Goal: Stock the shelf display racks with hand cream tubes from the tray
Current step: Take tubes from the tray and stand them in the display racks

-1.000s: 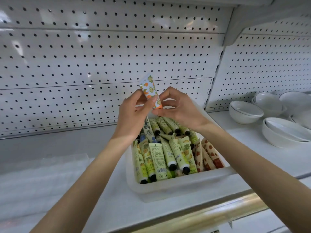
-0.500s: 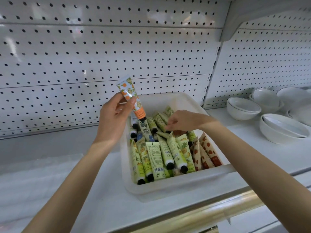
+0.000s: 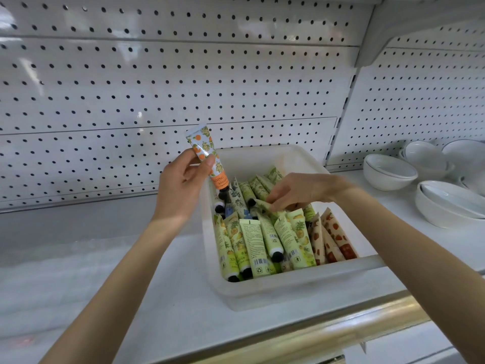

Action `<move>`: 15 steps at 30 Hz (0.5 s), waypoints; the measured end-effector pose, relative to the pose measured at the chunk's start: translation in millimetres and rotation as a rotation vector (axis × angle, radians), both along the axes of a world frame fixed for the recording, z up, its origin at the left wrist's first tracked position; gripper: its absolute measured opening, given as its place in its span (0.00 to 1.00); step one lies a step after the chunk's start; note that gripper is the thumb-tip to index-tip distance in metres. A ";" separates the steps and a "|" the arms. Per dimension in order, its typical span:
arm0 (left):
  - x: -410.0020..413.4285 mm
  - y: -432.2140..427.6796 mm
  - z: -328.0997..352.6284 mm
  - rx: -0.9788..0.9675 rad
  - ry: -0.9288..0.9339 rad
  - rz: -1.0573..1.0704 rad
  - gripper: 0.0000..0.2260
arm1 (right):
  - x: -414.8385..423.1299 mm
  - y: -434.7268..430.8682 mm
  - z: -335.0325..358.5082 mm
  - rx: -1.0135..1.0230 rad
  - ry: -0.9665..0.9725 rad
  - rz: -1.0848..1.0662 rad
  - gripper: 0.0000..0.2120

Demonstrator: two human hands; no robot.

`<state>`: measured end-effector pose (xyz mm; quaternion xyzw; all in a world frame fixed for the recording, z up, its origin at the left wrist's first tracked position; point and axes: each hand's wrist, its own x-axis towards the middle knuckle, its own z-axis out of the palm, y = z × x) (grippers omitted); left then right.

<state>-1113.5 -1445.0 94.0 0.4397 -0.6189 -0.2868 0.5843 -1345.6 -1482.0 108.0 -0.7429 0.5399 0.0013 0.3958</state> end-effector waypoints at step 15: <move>12.1 8.5 0.6 0.012 -0.003 -0.007 0.04 | -4.8 0.1 4.3 -0.078 -0.191 -0.250 0.25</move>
